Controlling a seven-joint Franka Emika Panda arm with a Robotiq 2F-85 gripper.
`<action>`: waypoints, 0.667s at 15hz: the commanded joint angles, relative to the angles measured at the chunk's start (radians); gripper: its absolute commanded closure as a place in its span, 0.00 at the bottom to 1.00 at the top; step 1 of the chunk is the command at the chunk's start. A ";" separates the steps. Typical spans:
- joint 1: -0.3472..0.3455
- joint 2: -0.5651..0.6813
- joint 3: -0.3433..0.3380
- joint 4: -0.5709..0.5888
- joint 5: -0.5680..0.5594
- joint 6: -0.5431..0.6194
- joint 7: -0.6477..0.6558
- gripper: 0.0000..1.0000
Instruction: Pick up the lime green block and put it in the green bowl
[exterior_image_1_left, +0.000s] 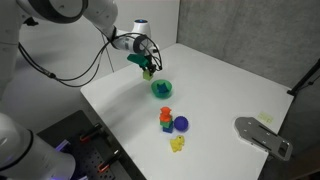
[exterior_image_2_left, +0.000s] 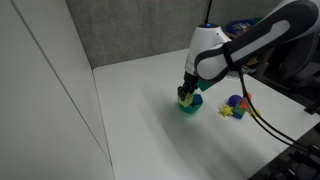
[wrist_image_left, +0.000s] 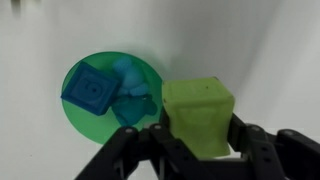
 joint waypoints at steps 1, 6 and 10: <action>-0.004 0.028 -0.025 0.080 -0.006 -0.038 0.028 0.73; -0.003 0.105 -0.065 0.169 -0.009 -0.040 0.059 0.73; -0.007 0.170 -0.083 0.228 -0.005 -0.054 0.073 0.73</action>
